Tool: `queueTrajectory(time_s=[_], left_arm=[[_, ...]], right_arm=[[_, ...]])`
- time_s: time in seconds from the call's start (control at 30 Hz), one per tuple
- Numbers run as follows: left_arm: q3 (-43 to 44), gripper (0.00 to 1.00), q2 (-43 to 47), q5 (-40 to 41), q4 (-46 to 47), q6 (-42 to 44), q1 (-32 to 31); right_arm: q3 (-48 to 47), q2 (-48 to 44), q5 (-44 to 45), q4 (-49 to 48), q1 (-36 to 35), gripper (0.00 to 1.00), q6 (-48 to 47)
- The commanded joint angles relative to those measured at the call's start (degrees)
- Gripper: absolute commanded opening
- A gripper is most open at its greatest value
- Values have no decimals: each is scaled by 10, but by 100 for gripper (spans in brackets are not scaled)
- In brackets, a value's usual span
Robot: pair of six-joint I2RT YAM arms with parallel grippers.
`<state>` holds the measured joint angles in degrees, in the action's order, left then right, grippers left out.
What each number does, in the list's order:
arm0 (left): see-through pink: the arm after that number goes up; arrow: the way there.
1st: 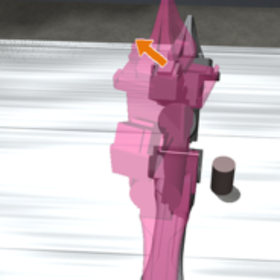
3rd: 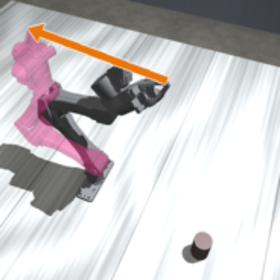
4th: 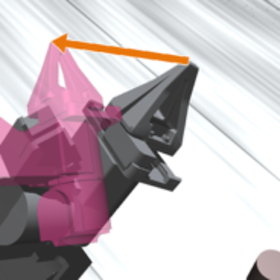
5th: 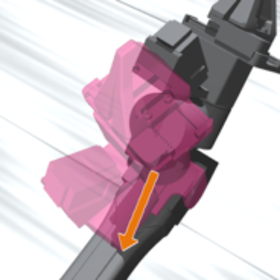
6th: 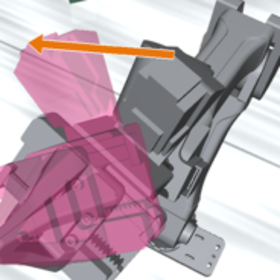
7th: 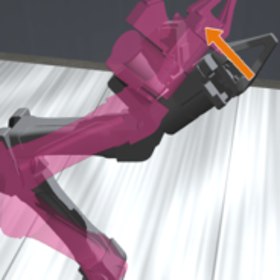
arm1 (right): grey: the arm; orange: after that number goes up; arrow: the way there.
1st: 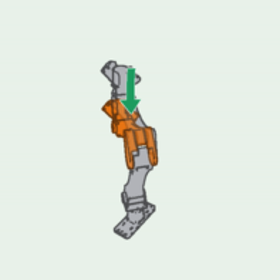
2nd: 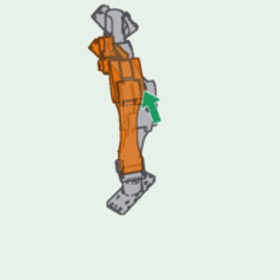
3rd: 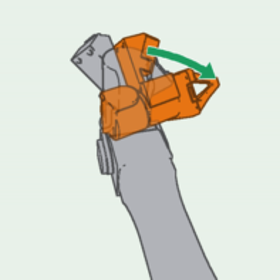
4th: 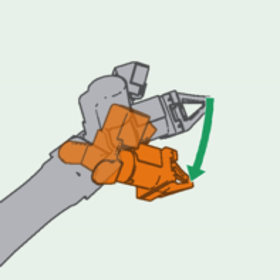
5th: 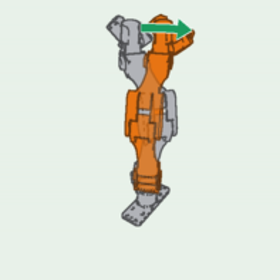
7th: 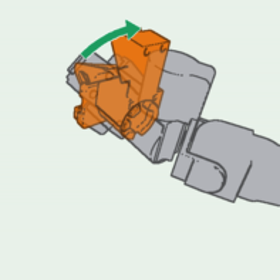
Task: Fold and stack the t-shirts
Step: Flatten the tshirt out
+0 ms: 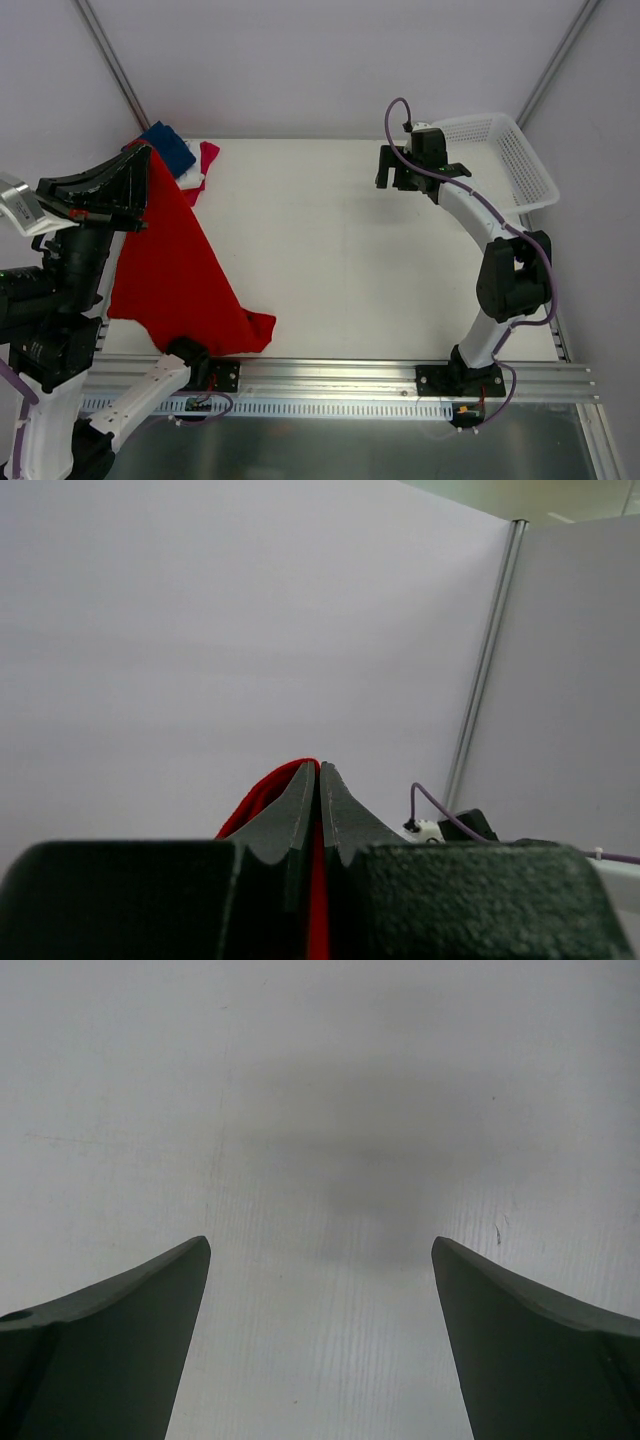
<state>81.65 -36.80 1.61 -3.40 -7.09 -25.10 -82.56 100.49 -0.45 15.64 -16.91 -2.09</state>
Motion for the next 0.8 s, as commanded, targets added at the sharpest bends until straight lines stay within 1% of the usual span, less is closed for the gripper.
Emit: queueTrajectory(time_s=[0.0,0.03,0.17,0.23,0.27,0.33,0.37,0.4,0.43,0.5,0.53,0.6,0.63,0.77], left_arm=[[20,0,-30,26,50,34,-1],[24,0,-44,28,51,32,-1],[54,0,-168,-14,50,2,0],[72,0,-222,-29,31,-32,-1],[94,0,-282,-37,14,-45,0],[133,0,-348,-72,-16,-78,1],[143,0,-411,-87,-20,-98,1],[156,0,-445,-106,-28,-111,2],[176,0,-502,-116,-35,-121,1],[198,0,-556,-141,-41,-150,3],[217,0,-603,-146,-45,-156,3],[234,0,-641,-155,-48,-169,4],[252,0,-674,-159,-51,-172,4],[287,0,-726,-171,-70,-177,9]], right_arm=[[-8,-1,-14,-19,-1,97,10],[-6,-2,-14,-20,-1,98,9],[-7,-6,-18,-23,-2,97,13],[-7,-9,-21,-24,-2,97,16],[-5,-9,-22,-25,-2,97,16],[-3,-14,-25,-26,-2,97,18],[-1,-15,-26,-26,-1,96,18],[-1,-16,-27,-28,-1,96,18],[0,-20,-26,-28,-2,96,17],[6,-25,-25,-27,-2,96,16],[8,-28,-24,-30,-1,96,14],[15,-35,-22,-31,-2,96,13],[16,-37,-22,-32,-1,96,12],[23,-44,-26,-36,-2,96,15]])
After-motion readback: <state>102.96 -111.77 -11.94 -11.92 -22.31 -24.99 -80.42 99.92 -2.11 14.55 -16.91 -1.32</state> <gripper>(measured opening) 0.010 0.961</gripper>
